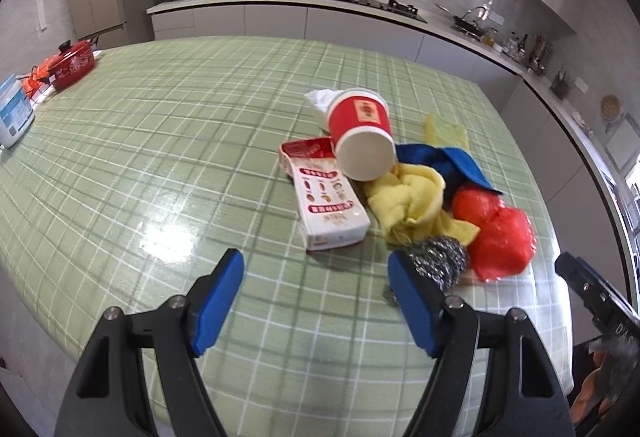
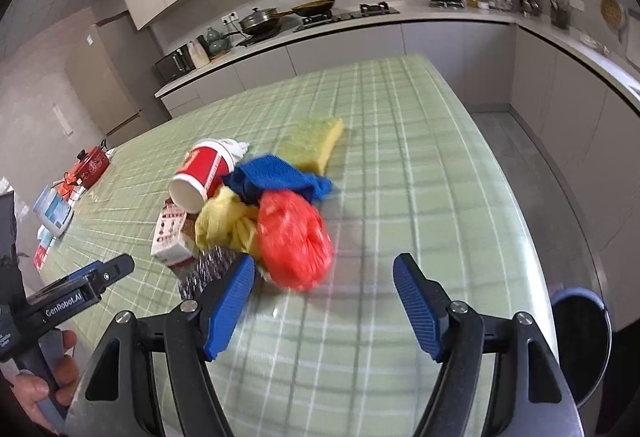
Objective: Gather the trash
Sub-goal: 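Return both open tools to the remaining trash on the table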
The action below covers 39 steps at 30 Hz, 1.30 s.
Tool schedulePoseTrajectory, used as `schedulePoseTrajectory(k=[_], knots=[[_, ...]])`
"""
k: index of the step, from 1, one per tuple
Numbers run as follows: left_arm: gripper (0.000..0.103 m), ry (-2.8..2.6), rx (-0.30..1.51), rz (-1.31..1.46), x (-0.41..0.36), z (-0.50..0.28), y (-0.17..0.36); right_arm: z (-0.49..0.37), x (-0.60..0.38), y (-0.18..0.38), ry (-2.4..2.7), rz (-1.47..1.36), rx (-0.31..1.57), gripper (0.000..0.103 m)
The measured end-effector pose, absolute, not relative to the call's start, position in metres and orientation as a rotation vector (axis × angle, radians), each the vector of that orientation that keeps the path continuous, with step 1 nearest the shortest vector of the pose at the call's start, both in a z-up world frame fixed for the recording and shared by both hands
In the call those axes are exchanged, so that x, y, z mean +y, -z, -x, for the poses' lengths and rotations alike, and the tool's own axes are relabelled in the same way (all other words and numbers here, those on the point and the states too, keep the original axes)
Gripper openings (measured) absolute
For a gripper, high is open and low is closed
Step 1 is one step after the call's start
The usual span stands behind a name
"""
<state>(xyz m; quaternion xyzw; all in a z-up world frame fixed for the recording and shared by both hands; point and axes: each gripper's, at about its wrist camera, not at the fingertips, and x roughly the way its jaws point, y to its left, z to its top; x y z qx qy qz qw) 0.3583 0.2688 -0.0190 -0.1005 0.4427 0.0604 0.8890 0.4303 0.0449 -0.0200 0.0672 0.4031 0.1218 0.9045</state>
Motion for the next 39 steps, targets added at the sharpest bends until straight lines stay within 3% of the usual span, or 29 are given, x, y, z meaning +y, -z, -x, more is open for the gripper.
schedulePoseTrajectory(k=[22, 39], knots=[[0.076, -0.216, 0.880, 0.169, 0.255, -0.377, 0.022, -0.465, 0.046, 0.020, -0.278, -0.120, 0.810, 0.074], [0.076, -0.133, 0.946, 0.151, 0.281, -0.413, 0.044, -0.477, 0.082, 0.036, -0.188, -0.092, 0.866, 0.074]])
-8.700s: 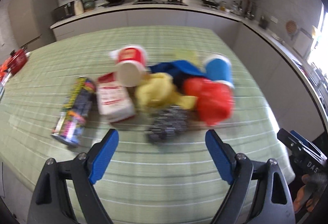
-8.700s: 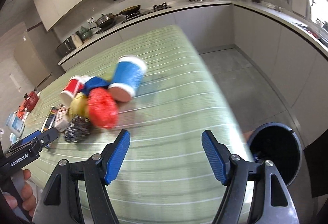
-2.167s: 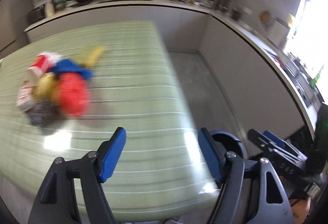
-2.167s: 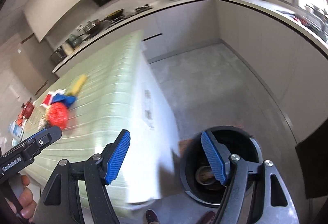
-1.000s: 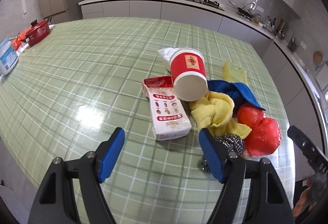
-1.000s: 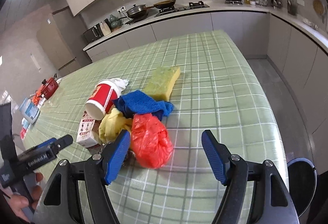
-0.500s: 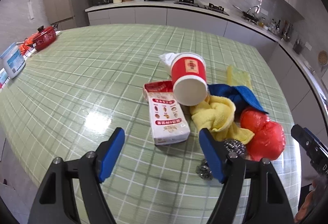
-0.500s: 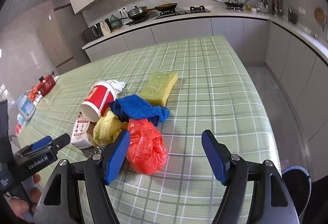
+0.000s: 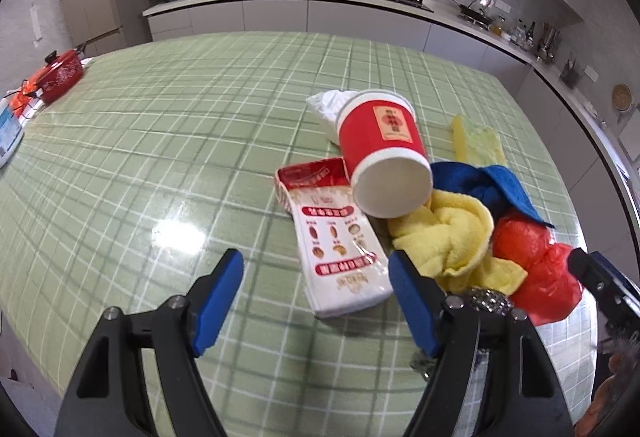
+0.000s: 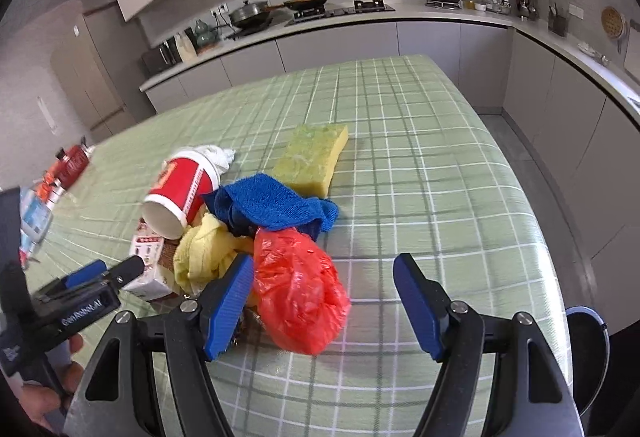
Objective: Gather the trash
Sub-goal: 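Return both open tools to the remaining trash on the table, then grasp the milk carton with the left tool while the right tool grasps the red plastic bag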
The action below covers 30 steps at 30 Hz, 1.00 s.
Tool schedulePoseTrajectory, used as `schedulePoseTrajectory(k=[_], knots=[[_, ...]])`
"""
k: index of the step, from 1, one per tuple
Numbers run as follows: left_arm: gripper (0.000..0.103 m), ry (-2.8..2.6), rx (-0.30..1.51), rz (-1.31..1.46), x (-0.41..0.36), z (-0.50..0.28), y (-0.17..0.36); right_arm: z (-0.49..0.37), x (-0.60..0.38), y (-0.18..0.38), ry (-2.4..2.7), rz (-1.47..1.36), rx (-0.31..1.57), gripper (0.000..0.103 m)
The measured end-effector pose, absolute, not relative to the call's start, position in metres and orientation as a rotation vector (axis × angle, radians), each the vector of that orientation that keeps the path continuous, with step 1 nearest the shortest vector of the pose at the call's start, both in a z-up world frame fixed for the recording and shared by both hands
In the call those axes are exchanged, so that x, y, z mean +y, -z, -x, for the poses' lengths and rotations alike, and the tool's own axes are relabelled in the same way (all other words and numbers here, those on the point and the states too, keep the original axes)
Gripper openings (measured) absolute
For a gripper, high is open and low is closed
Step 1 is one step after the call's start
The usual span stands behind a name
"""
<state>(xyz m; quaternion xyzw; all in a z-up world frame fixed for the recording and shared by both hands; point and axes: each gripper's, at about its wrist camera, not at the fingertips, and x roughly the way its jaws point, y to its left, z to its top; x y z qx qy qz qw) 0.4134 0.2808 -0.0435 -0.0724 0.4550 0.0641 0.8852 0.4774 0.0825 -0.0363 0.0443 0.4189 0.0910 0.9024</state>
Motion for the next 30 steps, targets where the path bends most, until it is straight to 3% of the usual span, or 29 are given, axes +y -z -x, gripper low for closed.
schedulePoseTrajectory(k=[14, 18, 30], knots=[[0.077, -0.061, 0.992, 0.172, 0.284, -0.433, 0.054, -0.495, 0.096, 0.066, -0.172, -0.137, 0.946, 0.074], [0.085, -0.081, 0.987, 0.161, 0.281, -0.437, 0.057, -0.498, 0.096, 0.069, -0.171, -0.153, 0.953, 0.074], [0.086, -0.083, 1.013, 0.144, 0.270, -0.445, 0.060, -0.503, 0.094, 0.070, -0.205, -0.155, 0.951, 0.074]])
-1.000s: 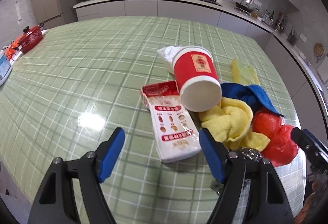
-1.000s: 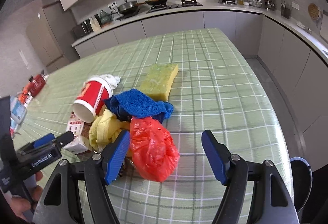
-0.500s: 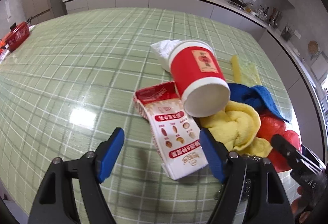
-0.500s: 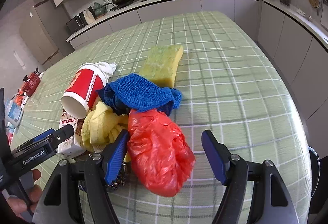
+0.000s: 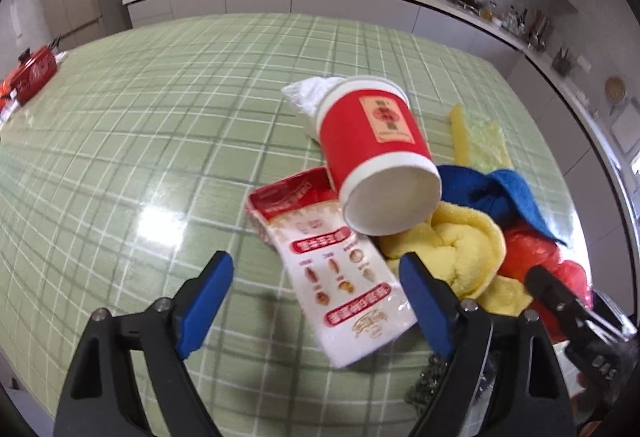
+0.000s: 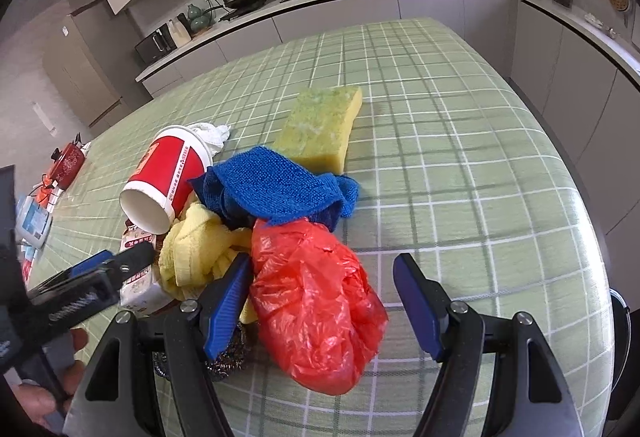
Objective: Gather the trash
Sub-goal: 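Grasp the milk carton with the left tool while the right tool grasps the red plastic bag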
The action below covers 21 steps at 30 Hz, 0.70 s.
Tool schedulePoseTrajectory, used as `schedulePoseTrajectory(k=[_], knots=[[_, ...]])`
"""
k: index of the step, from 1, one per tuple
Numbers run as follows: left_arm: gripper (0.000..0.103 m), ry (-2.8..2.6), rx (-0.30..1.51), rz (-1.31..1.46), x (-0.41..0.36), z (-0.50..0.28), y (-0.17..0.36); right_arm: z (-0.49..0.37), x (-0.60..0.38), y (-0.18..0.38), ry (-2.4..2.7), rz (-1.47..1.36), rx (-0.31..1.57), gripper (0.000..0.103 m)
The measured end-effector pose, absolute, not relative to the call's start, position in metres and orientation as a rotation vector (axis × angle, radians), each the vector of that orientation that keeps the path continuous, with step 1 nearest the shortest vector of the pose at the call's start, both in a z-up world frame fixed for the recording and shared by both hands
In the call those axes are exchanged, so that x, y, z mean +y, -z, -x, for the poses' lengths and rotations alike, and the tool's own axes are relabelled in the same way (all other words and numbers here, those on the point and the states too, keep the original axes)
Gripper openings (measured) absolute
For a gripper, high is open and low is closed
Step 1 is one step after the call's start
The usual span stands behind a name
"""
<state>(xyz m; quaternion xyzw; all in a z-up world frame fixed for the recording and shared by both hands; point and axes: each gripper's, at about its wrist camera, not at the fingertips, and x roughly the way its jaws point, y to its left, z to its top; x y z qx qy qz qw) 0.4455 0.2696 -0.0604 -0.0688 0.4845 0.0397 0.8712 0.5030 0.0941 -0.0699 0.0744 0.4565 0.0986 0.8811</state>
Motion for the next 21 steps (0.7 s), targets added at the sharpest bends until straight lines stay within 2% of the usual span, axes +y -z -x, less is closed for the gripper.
schedulePoseTrajectory(k=[5, 8, 11, 12, 13, 14, 18, 21], knots=[[0.086, -0.109, 1.031, 0.177, 0.286, -0.445, 0.071, -0.507, 0.093, 0.073, -0.218, -0.152, 0.960, 0.074], [0.081, -0.119, 1.018, 0.186, 0.298, -0.438, 0.071, -0.510, 0.092, 0.074, -0.222, -0.150, 0.957, 0.074], [0.066, -0.113, 1.017, 0.211, 0.309, -0.435, 0.074, -0.513, 0.095, 0.079, -0.232, -0.144, 0.971, 0.069], [0.054, -0.105, 1.022, 0.216, 0.308, -0.435, 0.075, -0.514, 0.097, 0.082, -0.236, -0.143, 0.980, 0.066], [0.052, -0.097, 1.027, 0.215, 0.308, -0.435, 0.077, -0.514, 0.099, 0.084, -0.239, -0.140, 0.987, 0.062], [0.052, -0.096, 1.020, 0.212, 0.306, -0.432, 0.075, -0.514, 0.101, 0.087, -0.247, -0.136, 0.995, 0.050], [0.052, -0.095, 1.000, 0.224, 0.307, -0.425, 0.073, -0.508, 0.103, 0.086, -0.255, -0.122, 0.979, 0.043], [0.052, -0.104, 0.974, 0.221, 0.313, -0.415, 0.068, -0.501, 0.101, 0.081, -0.254, -0.122, 0.958, 0.042]])
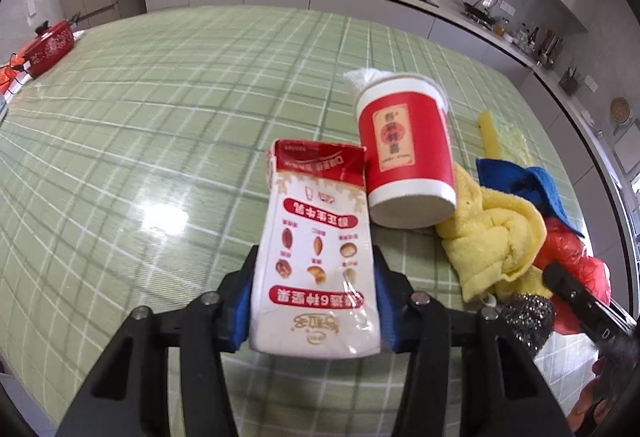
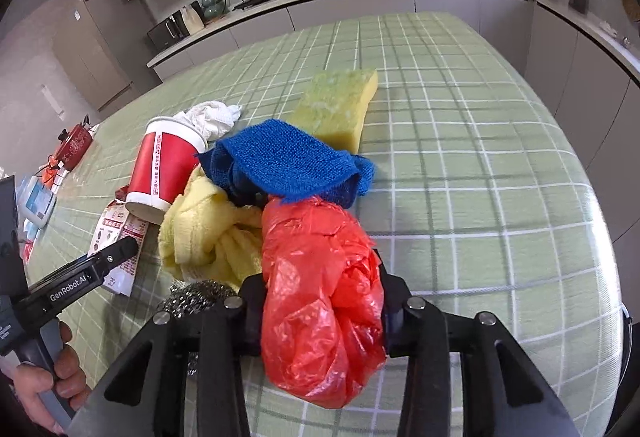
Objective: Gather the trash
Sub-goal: 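Grasp the milk carton with the left tool while the right tool grasps the red plastic bag, then carry the milk carton and red bag over the black bin and release both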
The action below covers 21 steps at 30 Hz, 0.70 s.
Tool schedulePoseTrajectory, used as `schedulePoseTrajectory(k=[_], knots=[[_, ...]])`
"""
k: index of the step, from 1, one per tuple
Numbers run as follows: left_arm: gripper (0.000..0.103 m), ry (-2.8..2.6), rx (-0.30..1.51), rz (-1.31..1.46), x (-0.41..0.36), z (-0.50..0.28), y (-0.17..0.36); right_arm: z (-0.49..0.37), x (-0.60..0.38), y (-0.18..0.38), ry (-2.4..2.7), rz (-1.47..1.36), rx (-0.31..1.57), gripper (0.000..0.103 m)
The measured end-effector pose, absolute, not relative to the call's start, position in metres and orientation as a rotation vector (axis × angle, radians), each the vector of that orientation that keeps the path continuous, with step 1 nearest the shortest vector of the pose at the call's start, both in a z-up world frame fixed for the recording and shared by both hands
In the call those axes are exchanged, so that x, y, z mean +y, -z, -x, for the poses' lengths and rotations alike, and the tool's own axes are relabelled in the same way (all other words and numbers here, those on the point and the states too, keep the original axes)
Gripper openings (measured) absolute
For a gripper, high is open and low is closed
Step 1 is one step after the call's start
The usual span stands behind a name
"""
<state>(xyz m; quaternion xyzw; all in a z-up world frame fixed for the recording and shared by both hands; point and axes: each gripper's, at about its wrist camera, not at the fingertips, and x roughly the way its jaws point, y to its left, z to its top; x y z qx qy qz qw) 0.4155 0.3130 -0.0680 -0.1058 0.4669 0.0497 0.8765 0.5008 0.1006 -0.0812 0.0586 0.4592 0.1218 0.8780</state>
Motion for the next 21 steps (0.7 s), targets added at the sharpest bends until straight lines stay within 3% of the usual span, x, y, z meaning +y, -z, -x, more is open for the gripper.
schedulePoseTrajectory(k=[9, 21], knots=[[0.051, -0.115, 0.897, 0.228, 0.318, -0.392, 0.045, -0.473, 0.078, 0.056, -0.251, -0.163, 0.882, 0.041], [0.051, -0.070, 0.841, 0.218, 0.265, -0.365, 0.019, -0.441, 0.029, 0.031, -0.261, -0.171, 0.824, 0.041]])
